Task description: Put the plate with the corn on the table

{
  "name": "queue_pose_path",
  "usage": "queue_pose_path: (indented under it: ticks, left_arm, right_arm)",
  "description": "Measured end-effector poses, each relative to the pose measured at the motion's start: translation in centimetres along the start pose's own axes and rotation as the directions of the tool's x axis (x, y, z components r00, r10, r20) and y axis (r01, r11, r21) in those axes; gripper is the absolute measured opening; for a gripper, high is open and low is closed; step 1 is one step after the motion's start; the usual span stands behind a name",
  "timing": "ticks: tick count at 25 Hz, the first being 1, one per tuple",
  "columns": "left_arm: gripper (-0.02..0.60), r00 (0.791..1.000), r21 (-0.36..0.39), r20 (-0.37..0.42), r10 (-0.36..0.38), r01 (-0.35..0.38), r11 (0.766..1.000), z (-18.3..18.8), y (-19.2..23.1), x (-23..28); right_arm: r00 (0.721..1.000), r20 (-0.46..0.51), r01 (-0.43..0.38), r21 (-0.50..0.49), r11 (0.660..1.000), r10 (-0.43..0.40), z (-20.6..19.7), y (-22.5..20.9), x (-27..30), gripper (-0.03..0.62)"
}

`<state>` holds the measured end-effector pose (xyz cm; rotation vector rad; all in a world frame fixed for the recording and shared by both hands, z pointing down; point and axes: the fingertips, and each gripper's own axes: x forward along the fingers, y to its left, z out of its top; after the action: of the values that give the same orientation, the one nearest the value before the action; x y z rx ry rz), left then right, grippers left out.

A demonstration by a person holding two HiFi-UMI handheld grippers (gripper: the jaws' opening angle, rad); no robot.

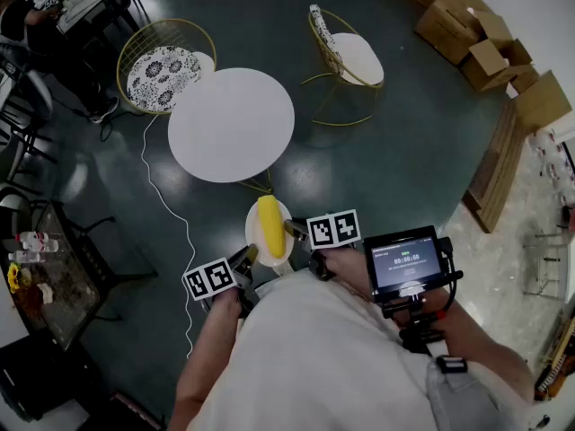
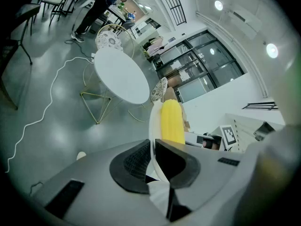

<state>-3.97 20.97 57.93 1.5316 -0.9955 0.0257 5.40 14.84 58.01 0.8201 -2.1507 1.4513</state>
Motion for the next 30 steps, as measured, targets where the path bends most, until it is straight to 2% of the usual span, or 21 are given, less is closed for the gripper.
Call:
queue_pose_path:
  ticks: [6,12,20,27,30]
  left_arm:
    - [0.038,1.0,-0.001,-0.002,0.002,-0.002,1.0,-2.5,-1.0,0.5]
    - [0.038,1.0,0.019,0.008,0.018,-0.018,1.0,-4.8,-4.1,0.6]
    - [0.038,0.999,0.021,0.038,0.034,-0.034,0.999,-5.1,-4.5,0.5]
    - [0.038,0.998,-0.003,0.041,0.042,-0.042,0.999,-8.9,-7.5,1.4]
    - [0.038,0.997,-0.002,0.057,0.049,-0.049,0.999,-8.8,-7.6,1.5]
  right_arm:
    - [0.998,0.033,-0.058,0.042,0.997,0.057,-1.5,-0.8,-2.3,0.051]
    - [0.995,0.052,-0.088,0.055,0.995,0.085,-2.4,-1.3,-6.1,0.051]
    - [0.993,0.051,-0.107,0.035,0.994,0.105,-2.3,-1.3,-6.3,0.051]
    - [0.992,0.051,-0.116,0.043,0.992,0.113,-3.8,-2.9,-10.6,0.051]
    - [0.992,0.044,-0.123,0.038,0.992,0.122,-3.7,-3.0,-10.6,0.05]
